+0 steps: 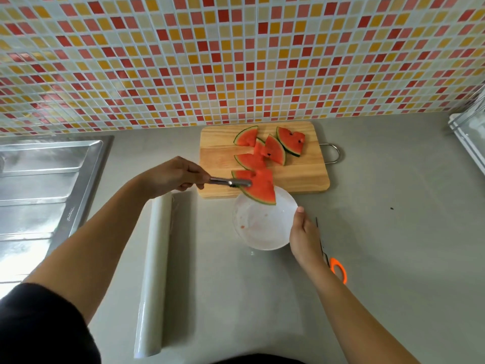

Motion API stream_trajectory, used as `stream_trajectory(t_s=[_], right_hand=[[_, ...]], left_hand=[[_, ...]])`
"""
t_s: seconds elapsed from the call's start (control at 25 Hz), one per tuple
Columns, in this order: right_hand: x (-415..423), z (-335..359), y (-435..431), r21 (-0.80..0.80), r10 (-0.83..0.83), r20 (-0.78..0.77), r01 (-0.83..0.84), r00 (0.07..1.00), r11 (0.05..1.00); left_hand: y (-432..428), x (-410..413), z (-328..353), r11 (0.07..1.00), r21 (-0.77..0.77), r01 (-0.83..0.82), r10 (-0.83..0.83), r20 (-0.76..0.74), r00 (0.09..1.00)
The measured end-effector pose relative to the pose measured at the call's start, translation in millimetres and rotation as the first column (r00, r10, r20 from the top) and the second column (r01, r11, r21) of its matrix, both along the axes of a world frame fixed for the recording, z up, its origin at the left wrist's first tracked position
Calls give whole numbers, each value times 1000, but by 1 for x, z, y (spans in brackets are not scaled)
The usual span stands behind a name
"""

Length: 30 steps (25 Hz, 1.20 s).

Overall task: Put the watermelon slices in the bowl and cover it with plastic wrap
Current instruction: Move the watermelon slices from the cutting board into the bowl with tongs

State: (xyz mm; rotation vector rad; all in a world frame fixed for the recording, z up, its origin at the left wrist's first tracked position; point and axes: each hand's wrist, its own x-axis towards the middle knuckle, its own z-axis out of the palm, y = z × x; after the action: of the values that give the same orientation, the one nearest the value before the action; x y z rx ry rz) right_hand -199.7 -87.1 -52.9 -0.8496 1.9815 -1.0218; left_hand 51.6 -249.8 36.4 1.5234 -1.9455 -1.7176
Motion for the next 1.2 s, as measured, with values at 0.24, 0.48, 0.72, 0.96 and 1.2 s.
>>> stream_trajectory(t_s=[0.24, 0.48, 0.72, 0.96, 1.2], right_hand=[[-1, 3, -1, 16, 17, -33, -17, 999, 1000], [-1, 0, -1, -5, 36, -44, -36, 998, 999], [-1, 1, 0, -40, 34, -23, -34, 999, 999], [-1, 1, -1, -35, 31, -46, -32, 998, 999], [-2, -2, -2, -27, 44, -75, -46, 996, 999]], left_hand=[[26, -39, 2, 916, -207, 344, -247, 386, 889], [29, -61, 16, 854, -178, 489, -313, 576, 755], [42, -59, 40, 800, -281, 530, -220, 685, 695], [9, -12, 45, 762, -554, 337, -27, 492, 870], [-24, -7, -27, 705, -652, 279, 14, 406, 914]])
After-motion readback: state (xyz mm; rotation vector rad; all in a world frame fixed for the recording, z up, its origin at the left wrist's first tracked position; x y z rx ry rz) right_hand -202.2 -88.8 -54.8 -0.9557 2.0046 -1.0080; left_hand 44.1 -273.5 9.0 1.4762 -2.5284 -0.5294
